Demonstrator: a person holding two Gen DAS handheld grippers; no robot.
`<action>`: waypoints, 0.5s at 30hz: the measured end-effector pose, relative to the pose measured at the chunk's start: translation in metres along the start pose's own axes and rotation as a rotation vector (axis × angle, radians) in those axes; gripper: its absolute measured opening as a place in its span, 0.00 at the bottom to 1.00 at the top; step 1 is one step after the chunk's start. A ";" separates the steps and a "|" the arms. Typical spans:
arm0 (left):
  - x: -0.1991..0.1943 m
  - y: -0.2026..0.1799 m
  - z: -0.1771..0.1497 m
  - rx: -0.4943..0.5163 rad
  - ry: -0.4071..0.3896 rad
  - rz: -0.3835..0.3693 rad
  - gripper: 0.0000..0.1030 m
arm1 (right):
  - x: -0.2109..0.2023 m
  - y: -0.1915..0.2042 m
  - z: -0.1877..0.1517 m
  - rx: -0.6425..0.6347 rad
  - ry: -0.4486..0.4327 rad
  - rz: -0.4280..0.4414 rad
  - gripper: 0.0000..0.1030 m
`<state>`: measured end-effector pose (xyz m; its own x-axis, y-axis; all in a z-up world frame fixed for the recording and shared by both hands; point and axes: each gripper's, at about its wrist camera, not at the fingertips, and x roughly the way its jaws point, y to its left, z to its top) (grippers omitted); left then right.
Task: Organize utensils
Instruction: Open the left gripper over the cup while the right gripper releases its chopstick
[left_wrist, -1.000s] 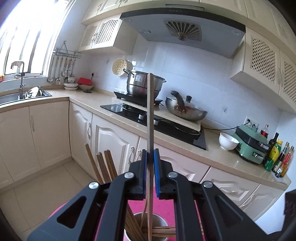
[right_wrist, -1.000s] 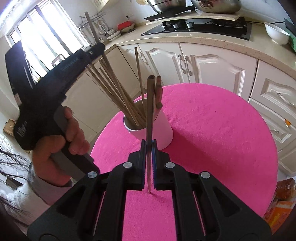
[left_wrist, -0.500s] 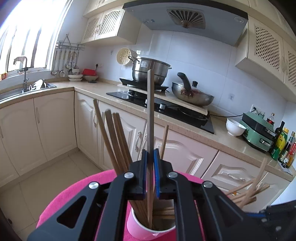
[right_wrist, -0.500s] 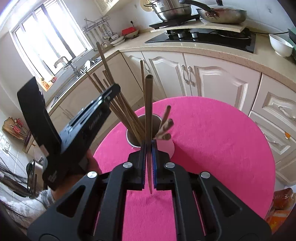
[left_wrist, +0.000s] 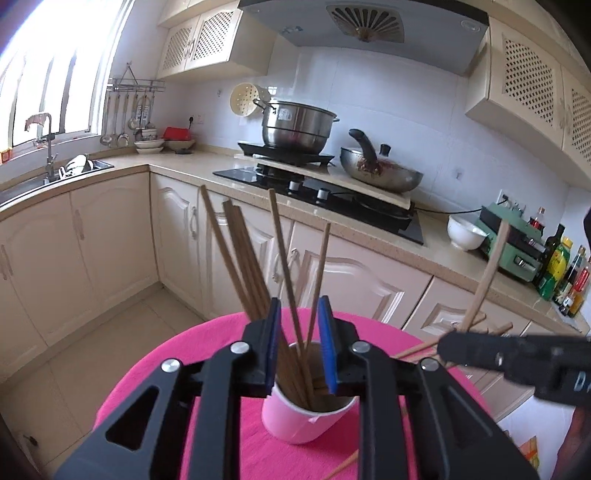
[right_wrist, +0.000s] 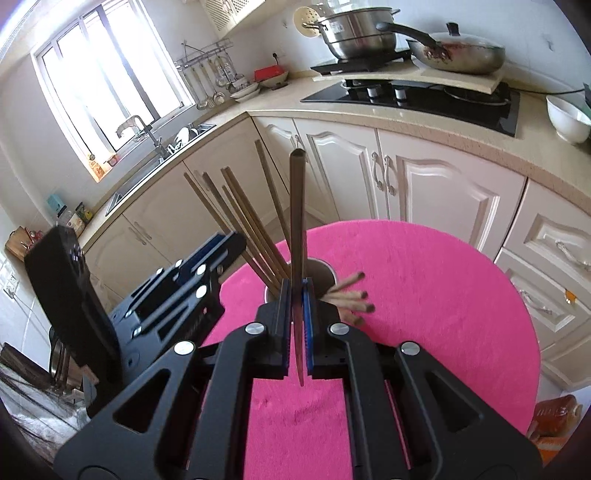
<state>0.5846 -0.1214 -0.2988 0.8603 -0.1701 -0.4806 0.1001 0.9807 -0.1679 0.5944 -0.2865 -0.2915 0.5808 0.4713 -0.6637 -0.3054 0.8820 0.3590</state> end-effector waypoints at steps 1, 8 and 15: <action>-0.002 0.001 0.000 -0.001 0.004 0.005 0.21 | -0.001 0.001 0.001 -0.004 -0.004 0.001 0.06; -0.017 0.017 0.003 -0.050 0.079 0.092 0.30 | -0.019 0.020 0.022 -0.068 -0.071 -0.035 0.06; -0.024 0.029 0.012 -0.086 0.124 0.142 0.37 | -0.032 0.038 0.042 -0.112 -0.154 -0.050 0.06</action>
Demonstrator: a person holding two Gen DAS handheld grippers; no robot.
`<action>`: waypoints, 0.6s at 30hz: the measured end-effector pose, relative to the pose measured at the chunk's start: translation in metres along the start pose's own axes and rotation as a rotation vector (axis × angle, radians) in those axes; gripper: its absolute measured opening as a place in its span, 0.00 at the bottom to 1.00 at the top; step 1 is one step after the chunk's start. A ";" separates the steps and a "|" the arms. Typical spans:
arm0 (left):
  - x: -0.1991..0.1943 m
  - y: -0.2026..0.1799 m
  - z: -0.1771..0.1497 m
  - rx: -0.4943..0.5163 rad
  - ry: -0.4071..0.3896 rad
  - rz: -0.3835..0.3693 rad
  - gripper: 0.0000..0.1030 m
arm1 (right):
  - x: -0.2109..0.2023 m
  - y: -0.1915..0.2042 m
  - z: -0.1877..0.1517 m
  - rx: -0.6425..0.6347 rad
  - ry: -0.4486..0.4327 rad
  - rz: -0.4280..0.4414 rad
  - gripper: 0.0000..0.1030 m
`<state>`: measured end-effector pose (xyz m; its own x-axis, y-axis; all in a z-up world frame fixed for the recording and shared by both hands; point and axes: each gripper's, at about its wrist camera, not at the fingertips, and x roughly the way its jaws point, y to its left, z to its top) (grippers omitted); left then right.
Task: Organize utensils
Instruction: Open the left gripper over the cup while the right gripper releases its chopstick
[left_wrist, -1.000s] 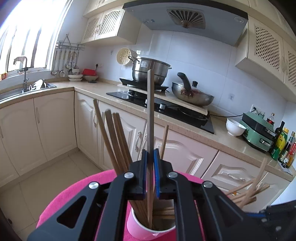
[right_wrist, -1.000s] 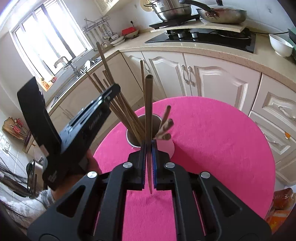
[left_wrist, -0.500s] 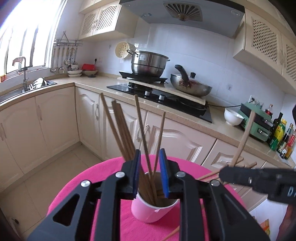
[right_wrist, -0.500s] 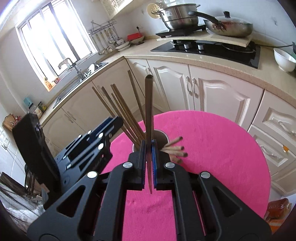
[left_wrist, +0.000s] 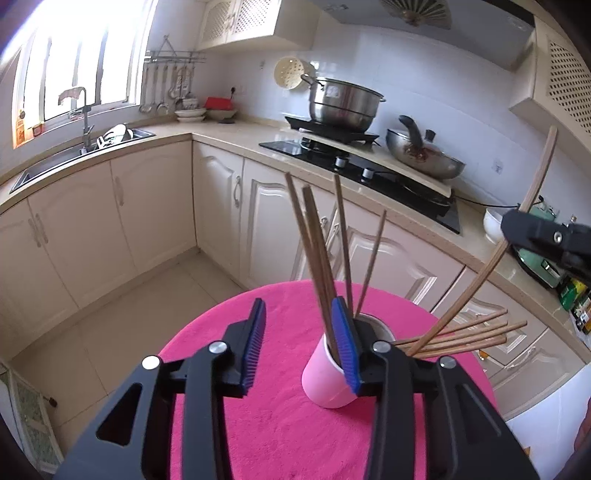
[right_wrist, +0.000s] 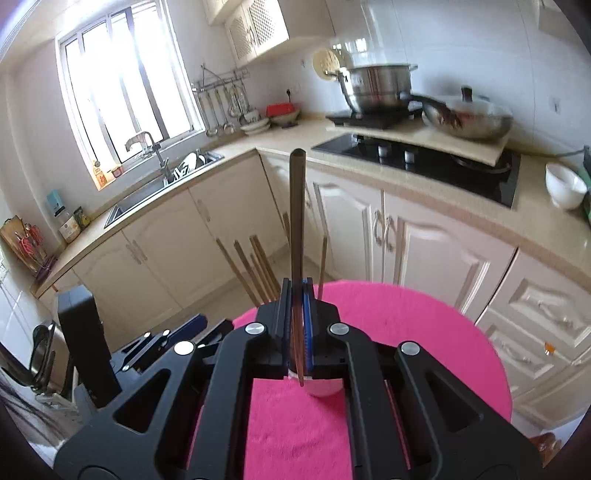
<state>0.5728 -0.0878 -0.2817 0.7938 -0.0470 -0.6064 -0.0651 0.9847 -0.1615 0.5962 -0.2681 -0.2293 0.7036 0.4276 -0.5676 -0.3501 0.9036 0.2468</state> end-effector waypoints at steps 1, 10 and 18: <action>-0.001 0.001 0.001 -0.004 0.001 0.000 0.38 | 0.000 0.002 0.002 -0.006 -0.011 -0.009 0.06; -0.005 0.006 0.005 -0.019 0.018 0.016 0.39 | -0.006 0.010 0.011 -0.024 -0.080 -0.033 0.06; -0.008 0.007 0.005 -0.015 0.020 0.018 0.39 | 0.014 0.013 0.000 -0.069 -0.019 -0.075 0.06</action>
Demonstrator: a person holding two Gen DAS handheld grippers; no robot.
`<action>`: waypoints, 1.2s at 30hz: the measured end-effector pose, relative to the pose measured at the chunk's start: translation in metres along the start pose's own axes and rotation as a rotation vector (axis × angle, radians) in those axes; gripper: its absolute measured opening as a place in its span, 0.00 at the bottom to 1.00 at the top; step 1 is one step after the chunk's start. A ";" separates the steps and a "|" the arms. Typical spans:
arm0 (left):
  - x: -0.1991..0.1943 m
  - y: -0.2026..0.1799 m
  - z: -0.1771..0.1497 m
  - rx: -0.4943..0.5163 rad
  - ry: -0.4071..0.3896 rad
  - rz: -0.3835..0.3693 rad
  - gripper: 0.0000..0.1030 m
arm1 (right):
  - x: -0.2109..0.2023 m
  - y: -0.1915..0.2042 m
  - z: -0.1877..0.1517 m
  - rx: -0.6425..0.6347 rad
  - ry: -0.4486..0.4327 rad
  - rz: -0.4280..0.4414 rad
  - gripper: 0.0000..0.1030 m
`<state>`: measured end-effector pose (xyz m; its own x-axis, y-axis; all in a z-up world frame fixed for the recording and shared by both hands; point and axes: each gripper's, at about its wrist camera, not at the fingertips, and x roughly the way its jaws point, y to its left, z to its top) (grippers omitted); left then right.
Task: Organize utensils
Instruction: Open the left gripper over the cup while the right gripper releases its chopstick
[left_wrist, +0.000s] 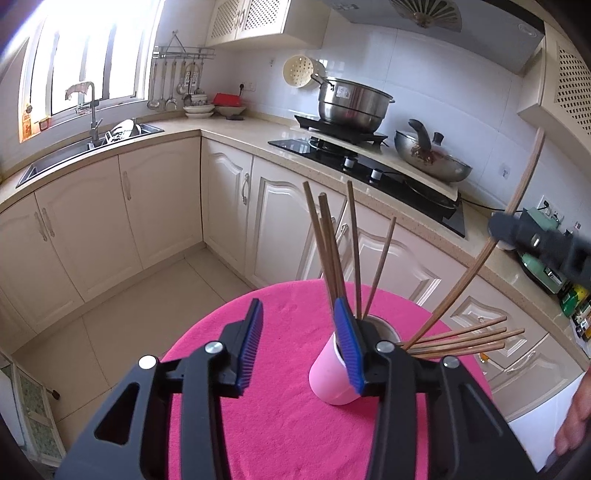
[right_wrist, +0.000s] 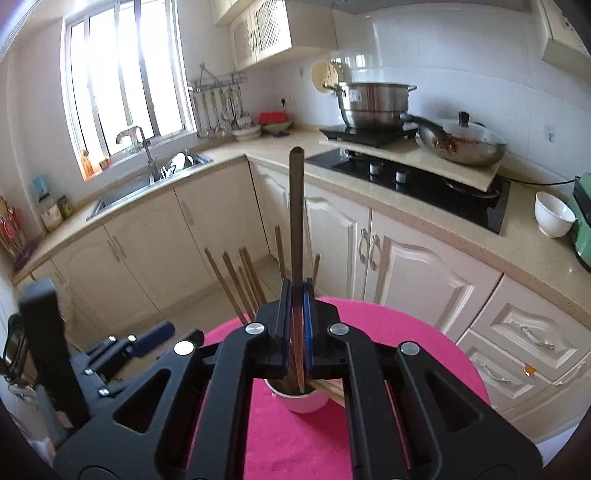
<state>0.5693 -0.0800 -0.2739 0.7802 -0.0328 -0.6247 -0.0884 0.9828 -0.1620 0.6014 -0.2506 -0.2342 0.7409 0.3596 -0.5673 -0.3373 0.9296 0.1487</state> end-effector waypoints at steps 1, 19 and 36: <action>0.000 0.000 0.000 -0.001 0.002 0.001 0.39 | 0.003 -0.001 -0.003 0.002 0.011 0.003 0.06; -0.002 0.001 -0.004 0.012 0.010 0.013 0.39 | 0.057 -0.006 -0.062 -0.009 0.174 -0.022 0.06; -0.013 -0.005 -0.008 0.032 0.019 0.043 0.39 | 0.044 -0.007 -0.054 -0.002 0.167 0.007 0.19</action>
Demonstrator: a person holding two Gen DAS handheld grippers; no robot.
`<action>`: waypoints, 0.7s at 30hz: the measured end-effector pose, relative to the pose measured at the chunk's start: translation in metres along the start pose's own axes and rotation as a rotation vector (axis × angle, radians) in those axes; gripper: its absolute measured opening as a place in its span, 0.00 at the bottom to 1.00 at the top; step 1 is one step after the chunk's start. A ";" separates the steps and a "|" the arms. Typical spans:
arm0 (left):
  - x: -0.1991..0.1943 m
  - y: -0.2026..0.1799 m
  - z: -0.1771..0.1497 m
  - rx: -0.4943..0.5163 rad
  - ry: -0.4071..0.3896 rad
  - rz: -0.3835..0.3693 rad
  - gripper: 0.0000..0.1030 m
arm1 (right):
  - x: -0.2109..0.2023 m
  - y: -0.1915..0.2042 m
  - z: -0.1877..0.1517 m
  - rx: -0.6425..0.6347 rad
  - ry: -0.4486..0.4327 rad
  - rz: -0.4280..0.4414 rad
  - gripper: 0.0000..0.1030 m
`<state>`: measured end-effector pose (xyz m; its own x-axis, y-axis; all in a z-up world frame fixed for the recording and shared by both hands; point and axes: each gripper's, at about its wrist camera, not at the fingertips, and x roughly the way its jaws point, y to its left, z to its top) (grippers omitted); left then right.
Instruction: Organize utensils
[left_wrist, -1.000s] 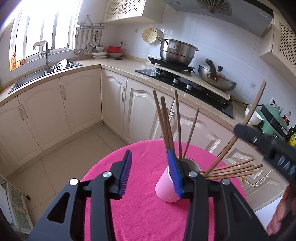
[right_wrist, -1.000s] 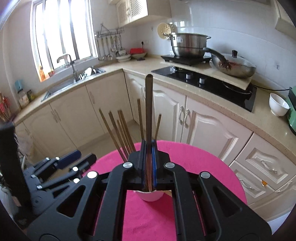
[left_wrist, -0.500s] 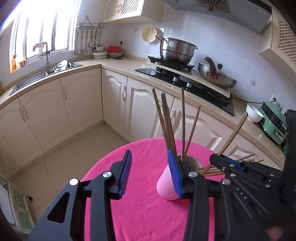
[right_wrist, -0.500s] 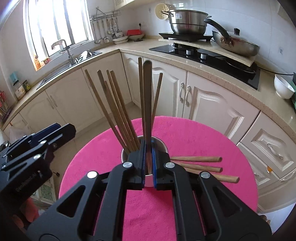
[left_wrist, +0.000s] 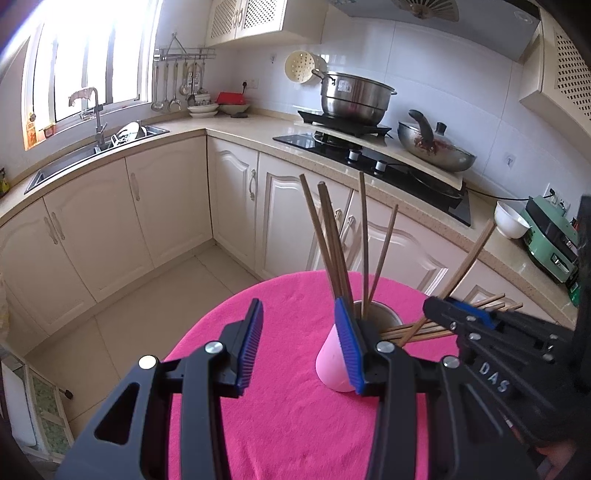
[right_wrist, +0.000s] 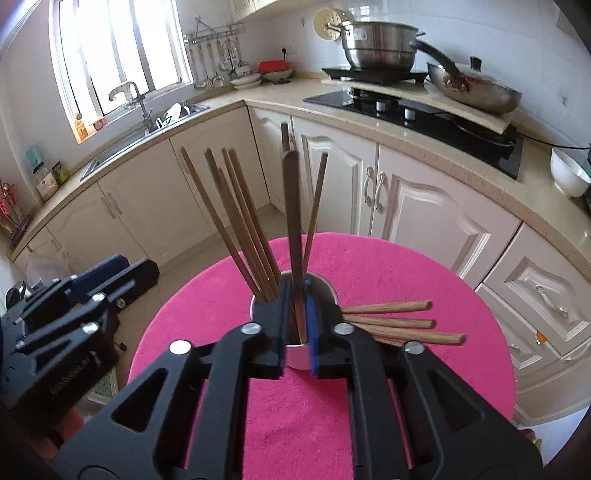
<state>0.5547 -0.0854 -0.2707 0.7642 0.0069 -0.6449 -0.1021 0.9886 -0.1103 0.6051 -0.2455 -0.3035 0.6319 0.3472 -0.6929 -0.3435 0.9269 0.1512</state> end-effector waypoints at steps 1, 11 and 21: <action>-0.002 -0.001 0.000 0.004 0.001 0.004 0.39 | -0.005 -0.001 0.001 0.003 -0.012 -0.001 0.34; -0.027 -0.011 -0.001 0.010 -0.009 0.045 0.50 | -0.046 -0.006 0.008 -0.007 -0.074 0.010 0.50; -0.069 -0.022 -0.013 0.024 -0.018 0.101 0.56 | -0.089 -0.006 -0.013 -0.026 -0.077 0.010 0.56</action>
<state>0.4958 -0.1092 -0.2331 0.7619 0.1089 -0.6385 -0.1640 0.9861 -0.0276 0.5422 -0.2838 -0.2518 0.6795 0.3676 -0.6349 -0.3674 0.9196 0.1391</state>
